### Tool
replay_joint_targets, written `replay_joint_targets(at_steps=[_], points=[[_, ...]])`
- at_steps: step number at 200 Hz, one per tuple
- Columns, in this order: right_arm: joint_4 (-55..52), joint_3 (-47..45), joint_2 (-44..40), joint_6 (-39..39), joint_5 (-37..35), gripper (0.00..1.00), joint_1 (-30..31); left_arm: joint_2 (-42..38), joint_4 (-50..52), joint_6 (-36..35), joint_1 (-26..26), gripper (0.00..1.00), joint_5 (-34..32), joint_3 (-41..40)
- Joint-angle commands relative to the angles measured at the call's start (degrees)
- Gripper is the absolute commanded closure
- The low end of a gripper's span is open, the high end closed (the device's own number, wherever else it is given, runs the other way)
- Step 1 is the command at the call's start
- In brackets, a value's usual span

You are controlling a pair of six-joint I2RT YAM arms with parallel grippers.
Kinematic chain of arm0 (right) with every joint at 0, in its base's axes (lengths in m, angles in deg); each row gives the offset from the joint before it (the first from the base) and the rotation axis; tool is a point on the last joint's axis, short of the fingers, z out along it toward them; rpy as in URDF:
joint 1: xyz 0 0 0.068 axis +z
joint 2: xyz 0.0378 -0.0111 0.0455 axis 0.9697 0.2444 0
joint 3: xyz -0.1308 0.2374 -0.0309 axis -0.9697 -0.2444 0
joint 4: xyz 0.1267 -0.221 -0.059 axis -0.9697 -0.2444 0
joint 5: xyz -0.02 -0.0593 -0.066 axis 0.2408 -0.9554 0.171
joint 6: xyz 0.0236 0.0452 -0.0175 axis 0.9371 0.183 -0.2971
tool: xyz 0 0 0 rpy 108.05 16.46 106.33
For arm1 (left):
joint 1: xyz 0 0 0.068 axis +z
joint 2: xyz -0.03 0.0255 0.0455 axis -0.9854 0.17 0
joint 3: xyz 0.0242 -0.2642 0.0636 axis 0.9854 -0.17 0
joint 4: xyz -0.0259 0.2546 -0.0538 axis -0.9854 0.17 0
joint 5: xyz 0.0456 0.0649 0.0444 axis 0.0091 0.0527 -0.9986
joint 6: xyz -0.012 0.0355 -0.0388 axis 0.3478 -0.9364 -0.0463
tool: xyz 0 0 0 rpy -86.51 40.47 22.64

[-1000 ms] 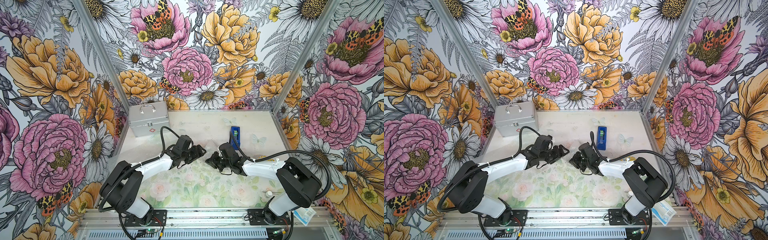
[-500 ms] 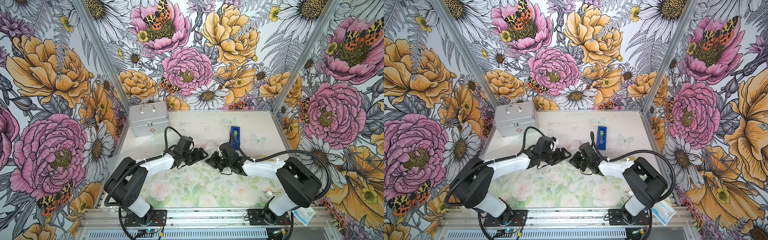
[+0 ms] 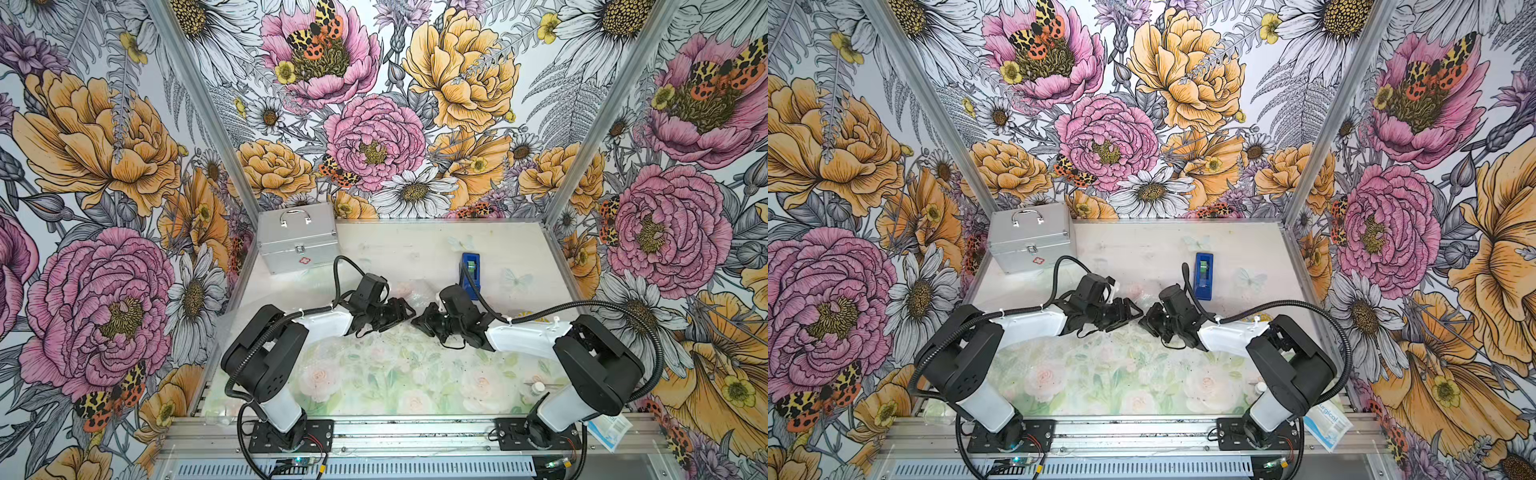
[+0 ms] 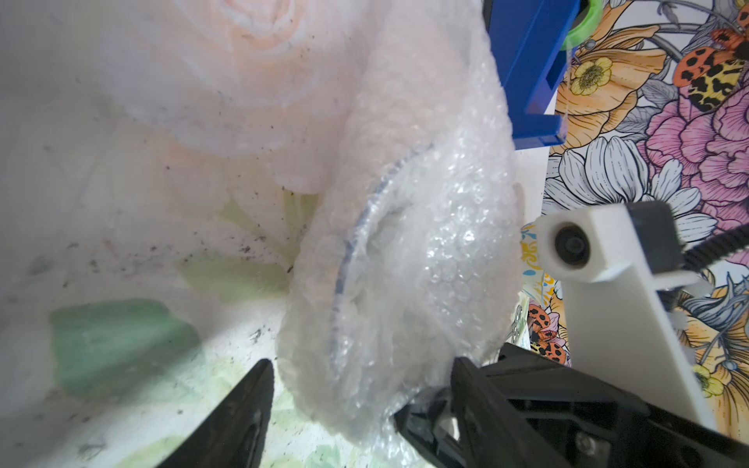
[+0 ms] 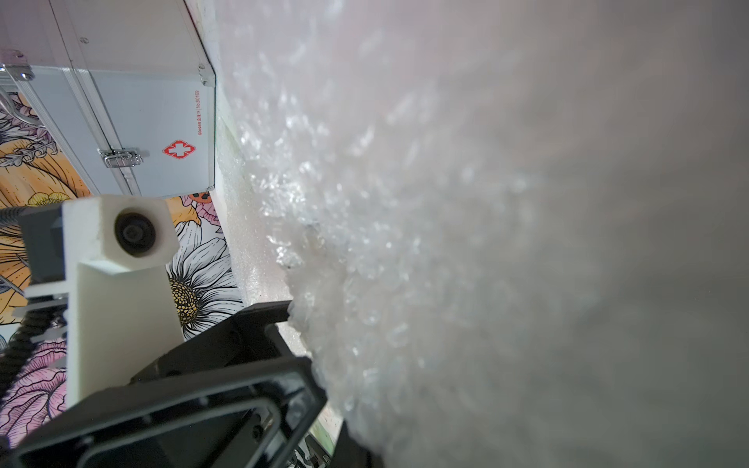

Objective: Wrap bowls in bubble wrap
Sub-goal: Stick the tape on the bubble wrap.

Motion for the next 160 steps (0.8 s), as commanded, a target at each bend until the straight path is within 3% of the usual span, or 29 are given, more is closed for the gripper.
replay_joint_targets(at_steps=[1, 27, 73, 89, 125, 137, 143, 160], points=[[-0.4, -0.4, -1.0, 0.6, 0.2, 1.00, -0.3, 2.5, -3.2, 0.7, 0.9, 0.36, 0.3, 2.0], [-0.3, -1.0, -1.8, 0.5, -0.1, 1.00, -0.3, 5.6, -3.1, 1.2, 1.3, 0.53, 0.4, 4.3], [-0.3, -0.7, -2.6, -0.2, -0.4, 1.00, -0.3, 6.7, -2.6, 0.7, 0.1, 0.62, -0.5, 4.4], [-1.5, -0.1, -3.2, -0.9, -0.7, 0.86, 0.0, 6.5, -2.4, 0.5, -0.1, 0.64, -0.6, 4.2], [-5.8, 1.4, -4.0, -2.6, -1.3, 0.77, 0.5, 6.0, -1.9, 0.1, -0.1, 0.65, -0.9, 4.7], [-6.9, 2.1, -4.0, -3.3, -0.6, 0.71, 0.7, 5.7, -1.5, -0.1, -0.1, 0.66, -1.3, 4.8], [-8.1, 2.7, -4.4, -4.1, -0.6, 0.60, 1.1, 5.6, -1.3, -0.2, -0.1, 0.66, -1.4, 4.9], [-13.2, 4.6, -6.9, -7.1, -2.6, 0.55, 2.2, 5.6, -0.8, -0.6, -0.4, 0.66, -1.9, 5.1]])
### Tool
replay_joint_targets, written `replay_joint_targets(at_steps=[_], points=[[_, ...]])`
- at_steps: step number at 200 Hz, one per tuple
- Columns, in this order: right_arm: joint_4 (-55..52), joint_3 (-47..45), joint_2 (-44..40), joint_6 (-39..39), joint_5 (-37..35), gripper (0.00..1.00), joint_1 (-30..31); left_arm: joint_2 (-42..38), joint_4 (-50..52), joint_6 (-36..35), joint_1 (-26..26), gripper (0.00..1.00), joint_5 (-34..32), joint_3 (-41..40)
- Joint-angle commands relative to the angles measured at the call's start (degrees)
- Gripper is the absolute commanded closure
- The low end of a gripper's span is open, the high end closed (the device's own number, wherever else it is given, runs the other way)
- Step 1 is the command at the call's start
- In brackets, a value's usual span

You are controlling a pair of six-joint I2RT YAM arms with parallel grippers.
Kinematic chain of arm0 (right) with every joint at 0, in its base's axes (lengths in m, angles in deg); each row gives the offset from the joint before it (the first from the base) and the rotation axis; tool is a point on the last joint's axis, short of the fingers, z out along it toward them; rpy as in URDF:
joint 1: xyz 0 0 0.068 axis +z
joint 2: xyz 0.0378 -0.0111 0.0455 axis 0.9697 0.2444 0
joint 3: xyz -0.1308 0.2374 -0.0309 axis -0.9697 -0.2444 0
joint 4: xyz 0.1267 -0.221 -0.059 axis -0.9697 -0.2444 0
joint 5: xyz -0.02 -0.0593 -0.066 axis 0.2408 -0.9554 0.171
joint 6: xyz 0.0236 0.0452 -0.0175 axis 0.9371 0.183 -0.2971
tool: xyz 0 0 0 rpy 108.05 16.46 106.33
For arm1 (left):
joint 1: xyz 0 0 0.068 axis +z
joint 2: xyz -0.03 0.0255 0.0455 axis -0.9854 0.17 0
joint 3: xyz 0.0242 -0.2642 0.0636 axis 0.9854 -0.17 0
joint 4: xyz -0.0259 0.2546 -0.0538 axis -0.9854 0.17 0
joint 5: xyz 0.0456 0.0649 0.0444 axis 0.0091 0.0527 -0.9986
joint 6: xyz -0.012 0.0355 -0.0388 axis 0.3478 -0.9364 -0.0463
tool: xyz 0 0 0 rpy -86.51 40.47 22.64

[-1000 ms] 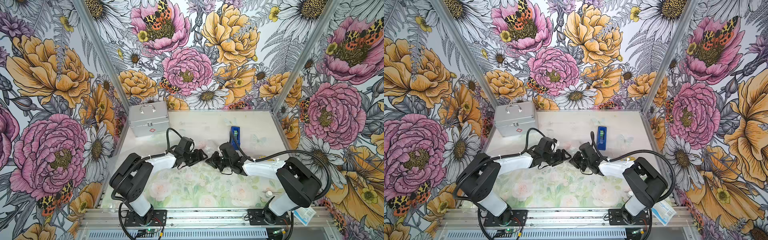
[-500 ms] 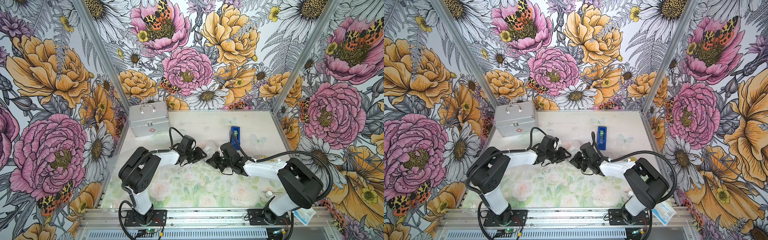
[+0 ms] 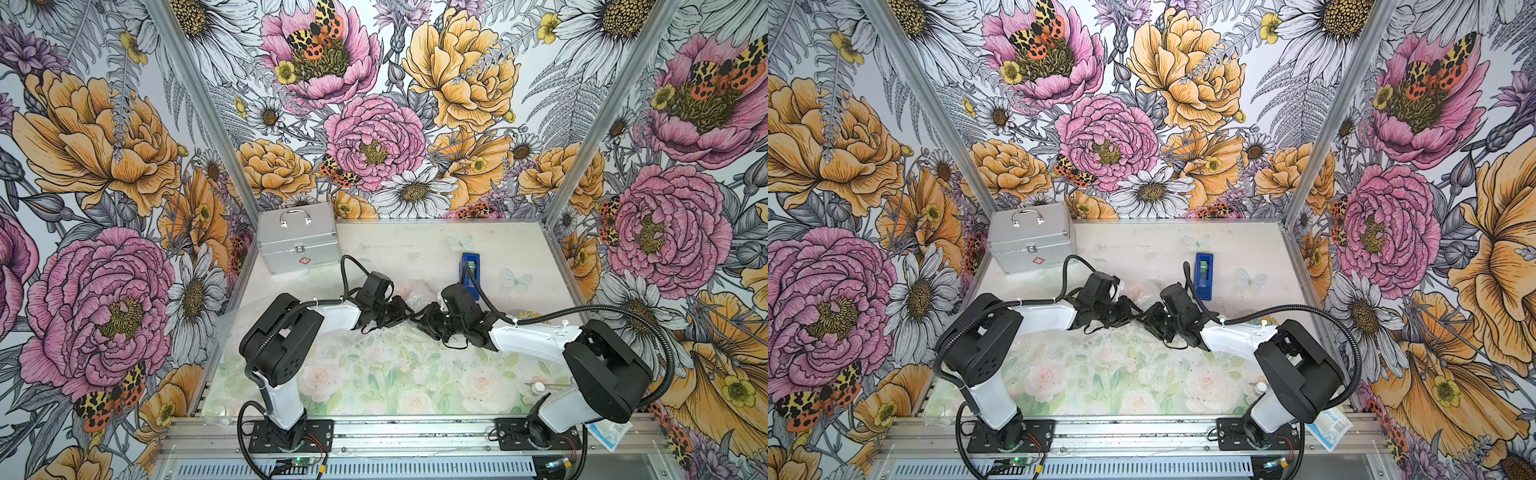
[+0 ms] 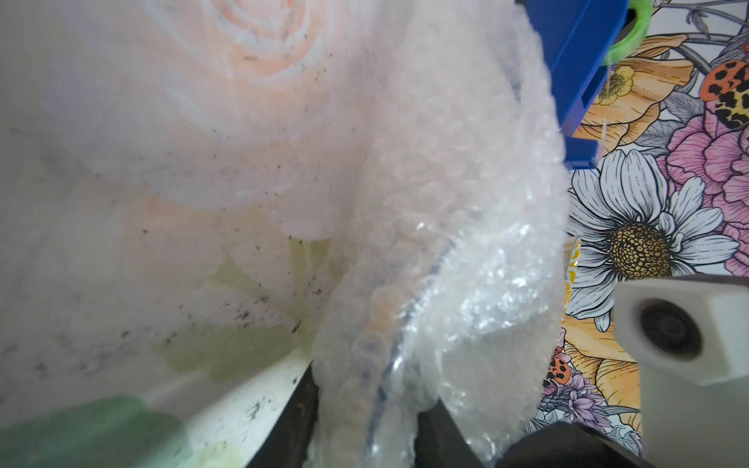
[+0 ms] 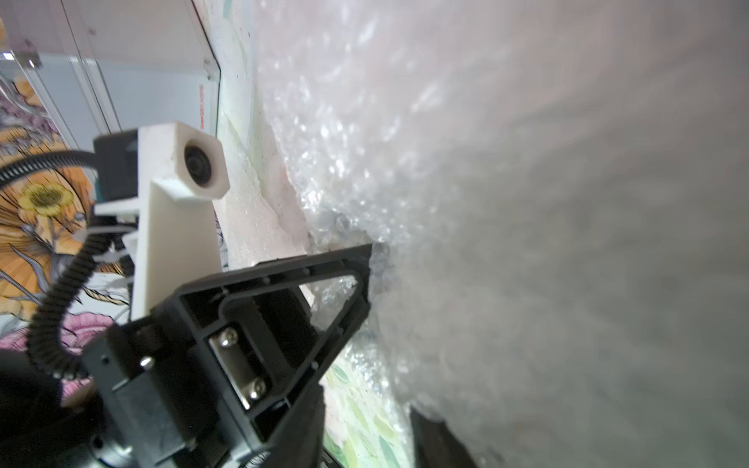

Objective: Wrap bowls in bubble wrap
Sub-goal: Stick the tape on the bubble wrap.

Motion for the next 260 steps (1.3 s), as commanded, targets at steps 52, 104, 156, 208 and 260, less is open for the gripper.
replay_joint_targets(at_steps=[52, 104, 156, 208, 260], points=[[-18.2, 9.1, -6.4, -8.7, -8.1, 0.73, 2.9, -1.5, 1.2, -1.6, -1.1, 0.67, -2.4, 1.8], [-18.7, 15.9, 2.4, -11.3, -9.8, 0.98, 2.9, -2.8, 1.3, -1.0, -1.6, 0.67, -2.3, 1.8], [-17.9, 14.5, 8.4, -11.7, -12.2, 1.00, 2.4, -2.8, 1.1, -0.4, -1.6, 0.67, -2.1, 1.5], [-17.3, 13.0, 9.4, -12.4, -12.4, 1.00, 2.0, -2.8, 1.1, -0.1, -1.6, 0.67, -2.1, 1.5], [-17.3, 12.9, 10.3, -12.3, -11.0, 1.00, 2.0, -4.4, 1.4, 3.3, 0.8, 0.60, -2.3, 0.5]])
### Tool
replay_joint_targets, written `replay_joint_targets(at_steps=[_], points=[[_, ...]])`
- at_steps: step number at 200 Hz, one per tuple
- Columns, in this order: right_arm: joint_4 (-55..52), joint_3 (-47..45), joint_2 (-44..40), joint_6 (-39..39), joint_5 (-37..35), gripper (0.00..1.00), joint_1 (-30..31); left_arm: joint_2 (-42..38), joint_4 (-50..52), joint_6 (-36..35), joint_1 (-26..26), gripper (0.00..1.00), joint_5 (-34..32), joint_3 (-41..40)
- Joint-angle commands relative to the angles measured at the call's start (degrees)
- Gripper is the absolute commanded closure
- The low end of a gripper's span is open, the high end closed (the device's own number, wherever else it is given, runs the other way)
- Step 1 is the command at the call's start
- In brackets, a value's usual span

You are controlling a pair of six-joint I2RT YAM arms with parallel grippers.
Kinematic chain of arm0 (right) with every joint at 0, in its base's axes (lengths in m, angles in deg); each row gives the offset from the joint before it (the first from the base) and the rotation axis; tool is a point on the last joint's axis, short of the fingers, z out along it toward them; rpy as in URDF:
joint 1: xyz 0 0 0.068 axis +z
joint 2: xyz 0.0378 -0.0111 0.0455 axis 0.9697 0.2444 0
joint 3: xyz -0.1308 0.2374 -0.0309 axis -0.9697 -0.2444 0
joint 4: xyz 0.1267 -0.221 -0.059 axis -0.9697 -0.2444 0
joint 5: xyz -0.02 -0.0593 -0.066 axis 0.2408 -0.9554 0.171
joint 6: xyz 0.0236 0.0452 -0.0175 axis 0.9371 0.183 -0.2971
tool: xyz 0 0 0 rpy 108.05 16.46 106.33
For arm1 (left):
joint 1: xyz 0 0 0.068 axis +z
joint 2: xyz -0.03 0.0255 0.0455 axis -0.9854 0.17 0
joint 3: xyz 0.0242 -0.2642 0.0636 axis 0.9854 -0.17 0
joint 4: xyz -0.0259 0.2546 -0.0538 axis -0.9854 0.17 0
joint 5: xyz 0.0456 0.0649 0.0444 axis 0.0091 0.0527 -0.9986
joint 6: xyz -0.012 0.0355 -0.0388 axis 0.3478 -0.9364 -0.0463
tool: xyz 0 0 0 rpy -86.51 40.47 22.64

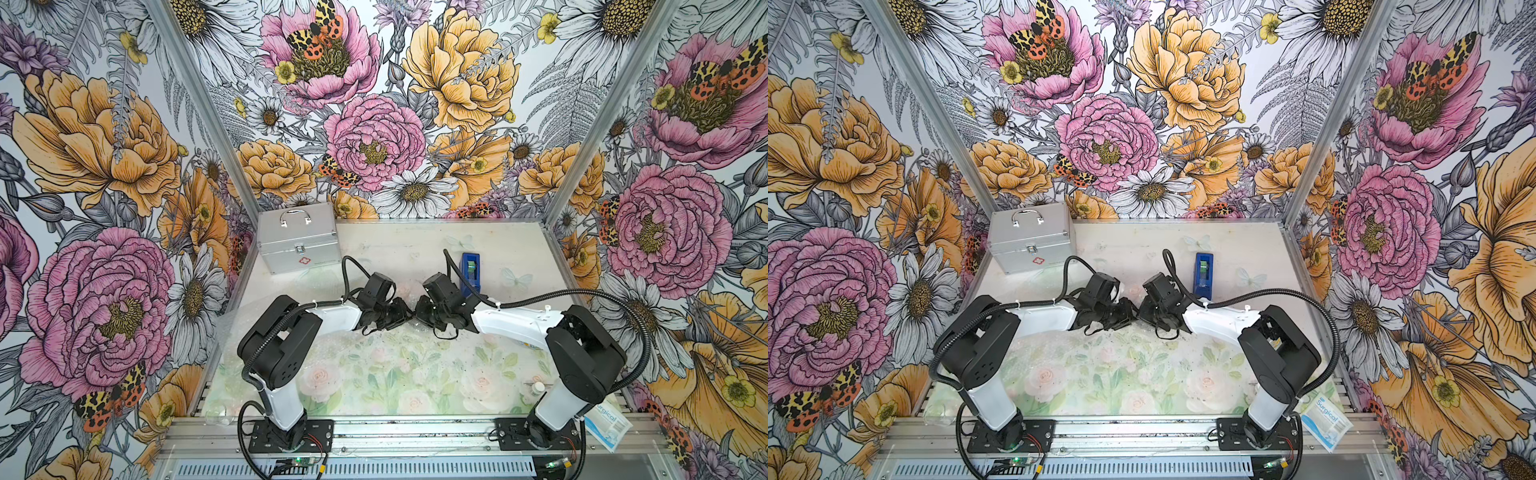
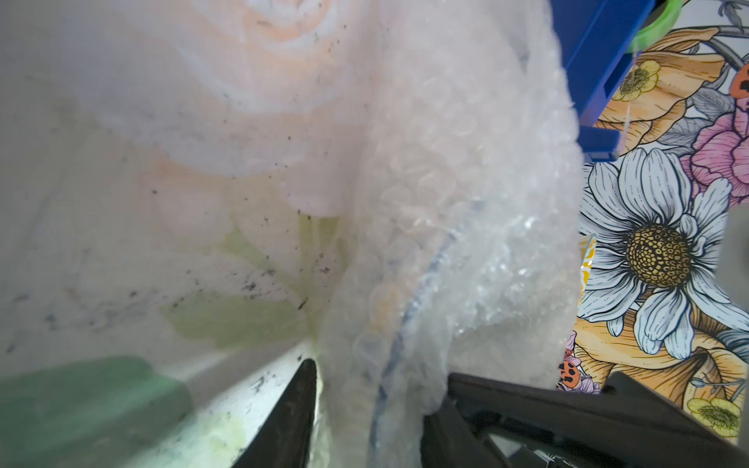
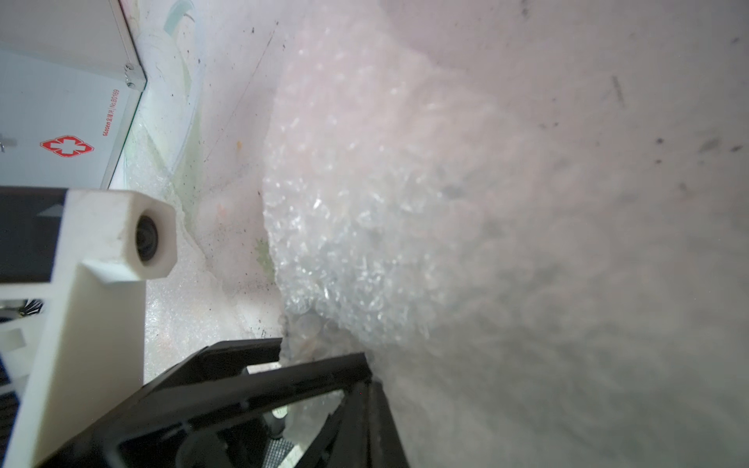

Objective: Wrap bowls in bubble wrap
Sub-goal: Stick the tape on the bubble wrap.

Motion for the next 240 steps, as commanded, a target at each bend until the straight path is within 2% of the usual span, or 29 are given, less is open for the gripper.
replay_joint_targets(at_steps=[1, 44, 86, 171, 240], points=[[-1.4, -0.8, 1.8, -1.2, 1.0, 1.00, 0.2, -3.1, -2.4, 2.1, 1.6, 0.60, -0.6, 0.1], [-4.7, 2.8, -3.0, -2.8, 0.1, 1.00, 1.0, -1.7, -2.3, 1.7, 1.7, 0.66, 0.1, 0.1], [-5.9, 0.4, -8.1, -3.6, -1.6, 1.00, 2.1, -1.9, -3.0, 1.9, 1.5, 0.68, 0.3, -0.1], [-5.3, 2.0, 1.8, -5.0, -1.0, 1.00, 1.1, -2.0, -3.3, 2.0, 1.2, 0.70, 0.6, -0.3], [-5.4, 2.4, -5.4, -5.4, -1.0, 1.00, 1.6, -2.7, -3.3, 2.1, 1.5, 0.72, 0.8, -0.3]])
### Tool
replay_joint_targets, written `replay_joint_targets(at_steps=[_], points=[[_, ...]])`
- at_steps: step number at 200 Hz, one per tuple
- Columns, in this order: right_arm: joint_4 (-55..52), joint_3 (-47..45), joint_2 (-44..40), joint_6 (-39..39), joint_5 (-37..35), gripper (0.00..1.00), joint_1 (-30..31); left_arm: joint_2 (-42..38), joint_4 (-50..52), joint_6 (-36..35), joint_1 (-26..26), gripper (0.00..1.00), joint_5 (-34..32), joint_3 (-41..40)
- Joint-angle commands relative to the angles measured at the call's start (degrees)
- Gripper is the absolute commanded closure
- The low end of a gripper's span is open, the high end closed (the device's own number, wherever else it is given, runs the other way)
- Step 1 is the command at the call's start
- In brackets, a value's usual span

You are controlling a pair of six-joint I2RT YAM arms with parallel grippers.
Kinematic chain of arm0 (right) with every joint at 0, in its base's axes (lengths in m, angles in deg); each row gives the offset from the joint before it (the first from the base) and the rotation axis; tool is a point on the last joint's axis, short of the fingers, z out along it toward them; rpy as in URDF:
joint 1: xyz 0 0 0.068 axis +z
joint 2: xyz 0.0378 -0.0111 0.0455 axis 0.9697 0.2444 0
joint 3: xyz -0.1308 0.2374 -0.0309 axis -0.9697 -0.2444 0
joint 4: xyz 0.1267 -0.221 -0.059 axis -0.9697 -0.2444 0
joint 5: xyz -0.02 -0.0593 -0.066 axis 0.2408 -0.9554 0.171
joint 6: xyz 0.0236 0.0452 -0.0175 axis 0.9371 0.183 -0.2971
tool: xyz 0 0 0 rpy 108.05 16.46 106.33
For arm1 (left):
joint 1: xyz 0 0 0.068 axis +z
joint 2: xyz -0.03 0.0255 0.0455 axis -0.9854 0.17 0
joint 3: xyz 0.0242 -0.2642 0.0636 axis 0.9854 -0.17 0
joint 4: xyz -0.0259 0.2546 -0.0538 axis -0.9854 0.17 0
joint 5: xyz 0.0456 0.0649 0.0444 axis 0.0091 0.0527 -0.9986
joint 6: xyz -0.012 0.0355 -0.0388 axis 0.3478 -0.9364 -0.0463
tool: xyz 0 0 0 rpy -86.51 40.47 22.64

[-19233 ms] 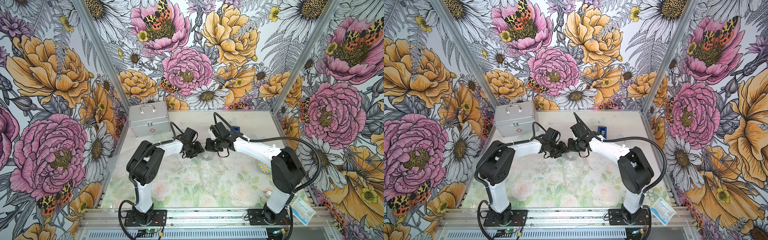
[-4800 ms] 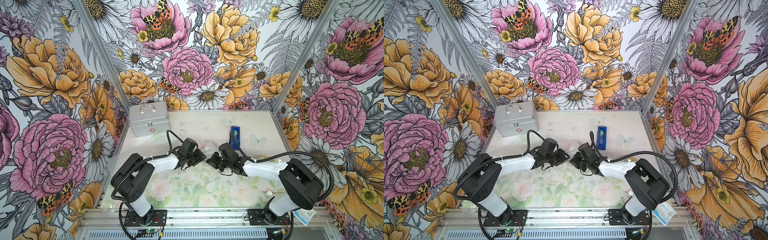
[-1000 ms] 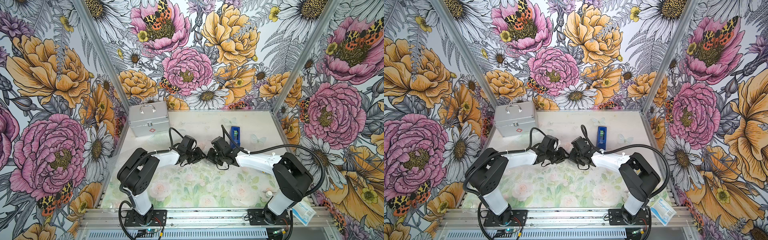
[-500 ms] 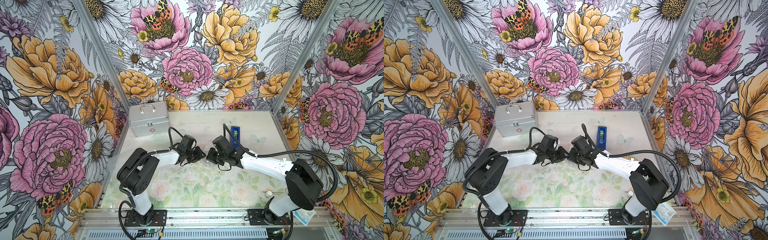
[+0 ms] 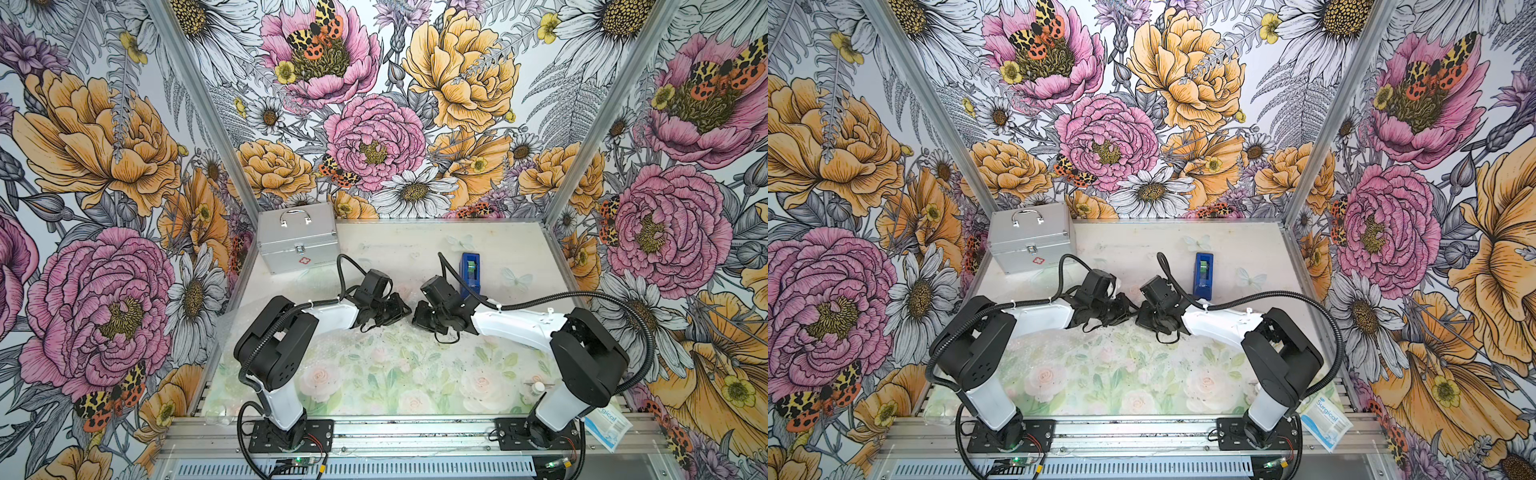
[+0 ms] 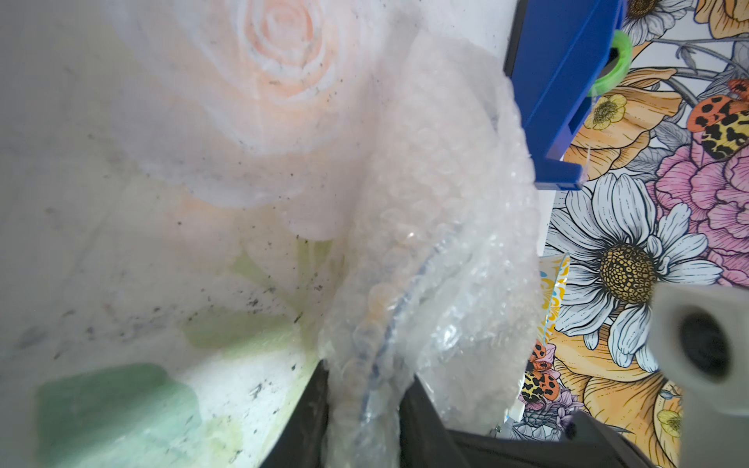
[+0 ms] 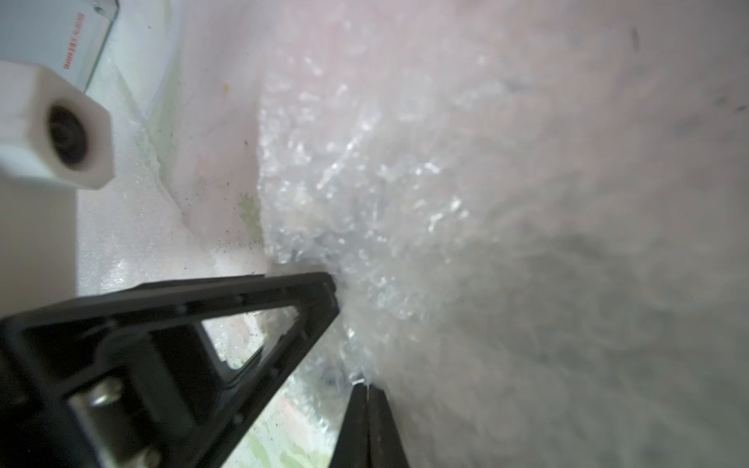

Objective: Wrap bowls in bubble wrap
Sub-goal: Stick the tape on the bubble wrap.

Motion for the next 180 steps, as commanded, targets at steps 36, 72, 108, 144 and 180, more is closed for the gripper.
replay_joint_targets(at_steps=[36, 72, 108, 144, 180], points=[[-0.1, 3.6, 3.7, -2.2, -1.0, 1.00, 0.1, -2.1, -1.7, 0.5, 0.3, 0.73, 0.5, -0.3], [0.1, 0.9, 5.1, -1.2, -2.4, 1.00, 0.0, -1.7, -0.9, 0.2, 0.4, 0.74, -0.1, 0.2], [0.1, 2.2, 1.4, -2.5, 0.3, 0.97, 0.2, 0.1, 0.9, -0.5, 0.6, 0.79, -0.8, 2.1], [-1.9, 3.8, -8.9, -6.1, -1.5, 0.73, -0.4, 1.7, 3.9, -0.9, 2.6, 0.90, -2.8, 5.7], [-7.5, 1.0, -17.7, -8.3, -8.7, 0.67, -4.2, 4.7, 6.4, -0.9, 7.2, 0.99, -4.5, 12.9]])
